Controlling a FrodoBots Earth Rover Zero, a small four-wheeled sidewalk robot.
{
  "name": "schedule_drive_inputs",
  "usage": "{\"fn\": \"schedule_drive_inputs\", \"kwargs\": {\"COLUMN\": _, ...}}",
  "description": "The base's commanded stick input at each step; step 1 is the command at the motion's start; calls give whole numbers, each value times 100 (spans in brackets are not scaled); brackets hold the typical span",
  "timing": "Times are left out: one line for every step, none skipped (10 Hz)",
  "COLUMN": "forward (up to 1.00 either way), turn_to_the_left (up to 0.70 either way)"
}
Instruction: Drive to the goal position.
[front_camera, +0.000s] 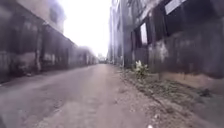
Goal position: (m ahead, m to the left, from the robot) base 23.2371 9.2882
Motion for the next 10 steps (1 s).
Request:
{"fn": "schedule_drive_inputs", "kwargs": {"forward": 50, "turn_to_the_left": 0}}
{"fn": "schedule_drive_inputs", "kwargs": {"forward": 50, "turn_to_the_left": 0}}
{"fn": "schedule_drive_inputs", "kwargs": {"forward": 50, "turn_to_the_left": 0}}
{"fn": "schedule_drive_inputs", "kwargs": {"forward": 50, "turn_to_the_left": 0}}
{"fn": "schedule_drive_inputs", "kwargs": {"forward": 50, "turn_to_the_left": 0}}
{"fn": "schedule_drive_inputs", "kwargs": {"forward": 50, "turn_to_the_left": 0}}
{"fn": "schedule_drive_inputs", "kwargs": {"forward": 50, "turn_to_the_left": 0}}
{"fn": "schedule_drive_inputs", "kwargs": {"forward": 50, "turn_to_the_left": 0}}
{"fn": "schedule_drive_inputs", "kwargs": {"forward": 50, "turn_to_the_left": 0}}
{"fn": "schedule_drive_inputs", "kwargs": {"forward": 50, "turn_to_the_left": 0}}
